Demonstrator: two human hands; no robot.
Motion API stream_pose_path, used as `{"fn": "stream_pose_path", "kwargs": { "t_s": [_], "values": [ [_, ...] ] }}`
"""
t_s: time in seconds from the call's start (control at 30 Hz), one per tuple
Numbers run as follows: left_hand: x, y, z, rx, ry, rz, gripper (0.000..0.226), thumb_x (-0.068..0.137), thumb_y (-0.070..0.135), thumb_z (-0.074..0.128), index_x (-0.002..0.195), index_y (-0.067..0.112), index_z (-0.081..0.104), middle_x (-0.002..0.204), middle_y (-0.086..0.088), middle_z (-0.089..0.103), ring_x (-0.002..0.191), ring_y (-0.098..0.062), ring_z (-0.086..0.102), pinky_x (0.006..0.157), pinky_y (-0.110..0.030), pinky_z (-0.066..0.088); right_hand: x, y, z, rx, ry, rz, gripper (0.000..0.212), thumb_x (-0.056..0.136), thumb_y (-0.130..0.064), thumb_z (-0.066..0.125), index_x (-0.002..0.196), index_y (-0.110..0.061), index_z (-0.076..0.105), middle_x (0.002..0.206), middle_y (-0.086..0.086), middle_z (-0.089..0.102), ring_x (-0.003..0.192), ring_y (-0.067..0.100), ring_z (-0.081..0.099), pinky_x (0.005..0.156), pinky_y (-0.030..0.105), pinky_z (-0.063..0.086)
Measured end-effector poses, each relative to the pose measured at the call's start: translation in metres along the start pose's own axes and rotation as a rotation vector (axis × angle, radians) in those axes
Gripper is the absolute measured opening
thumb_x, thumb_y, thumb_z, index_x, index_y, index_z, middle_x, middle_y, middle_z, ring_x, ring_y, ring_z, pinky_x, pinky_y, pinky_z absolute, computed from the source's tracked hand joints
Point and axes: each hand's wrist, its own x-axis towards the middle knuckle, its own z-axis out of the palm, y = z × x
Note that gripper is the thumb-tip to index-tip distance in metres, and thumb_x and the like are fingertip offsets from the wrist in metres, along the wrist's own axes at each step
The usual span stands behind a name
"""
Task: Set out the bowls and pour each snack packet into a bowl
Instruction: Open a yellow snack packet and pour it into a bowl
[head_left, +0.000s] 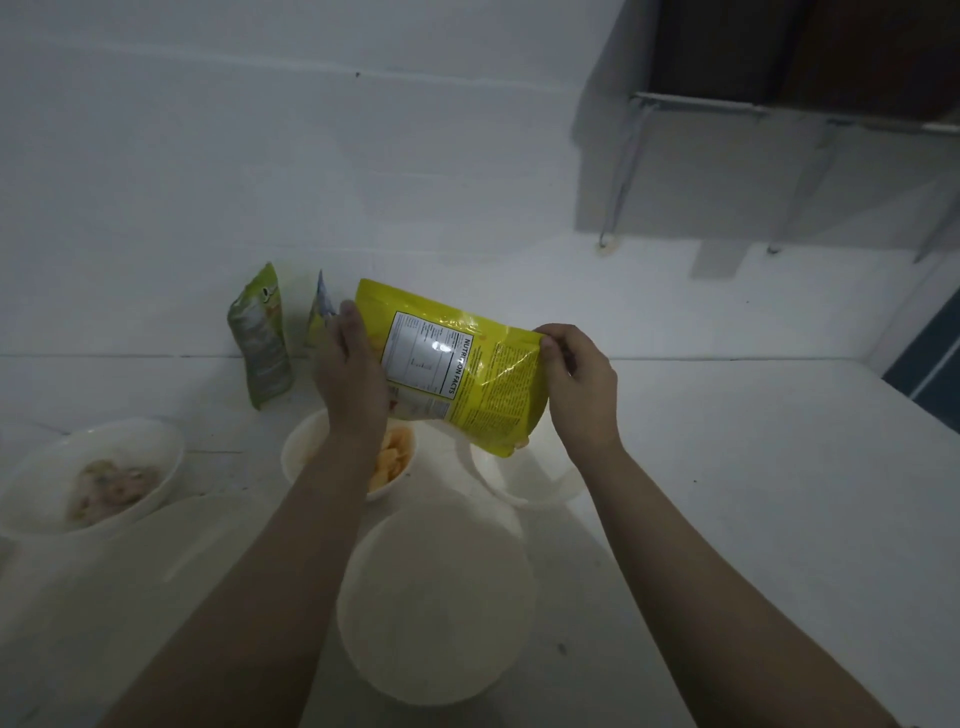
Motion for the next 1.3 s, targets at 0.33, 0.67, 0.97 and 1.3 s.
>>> {"fn": "stream_pose_path", "kwargs": {
  "t_s": [0.33,0.67,0.97,1.3],
  "values": [
    [-0.005,-0.002,0.030,0.175,-0.018,0.111,0.042,0.104,0.039,0.035,0.064,0.025,0.039,0.060,0.007,0.042,0.055,-0.009,0.040,0.055,-0.030,0.032,0.018,0.035,-0.011,-0.093,-0.069,0.080,0.017,0.097,-0.012,0.053,0.094,-0.017,0.070,0.080,-0.016,0.065,0.074,-0.007,0.056,0.067,0.009,0.042],
    [-0.002,-0.011,0.030,0.202,-0.059,0.134,0.042,0.102,0.044,0.035,0.065,0.024,0.040,0.061,0.004,0.043,0.057,-0.016,0.042,0.056,-0.033,0.035,0.019,0.039,-0.012,-0.152,-0.124,0.062,0.018,0.095,-0.011,0.054,0.092,-0.015,0.071,0.083,-0.004,0.070,0.078,0.011,0.060,0.070,0.018,0.044],
    [0.004,-0.015,0.028,0.213,-0.082,0.141,0.044,0.099,0.053,0.032,0.065,0.025,0.039,0.062,-0.001,0.043,0.060,-0.020,0.043,0.057,-0.036,0.036,0.015,0.036,-0.012,-0.183,-0.098,0.034,0.018,0.095,-0.011,0.054,0.091,-0.016,0.071,0.077,-0.011,0.065,0.072,-0.003,0.056,0.063,0.005,0.038],
    [0.006,-0.010,0.024,0.224,-0.070,0.145,0.045,0.099,0.052,0.032,0.062,0.026,0.035,0.058,0.006,0.039,0.057,-0.018,0.039,0.058,-0.034,0.033,0.016,0.028,-0.011,-0.164,-0.094,0.040,0.018,0.096,-0.012,0.054,0.093,-0.015,0.071,0.085,-0.007,0.070,0.078,0.006,0.059,0.069,0.013,0.043]
  ]
}}
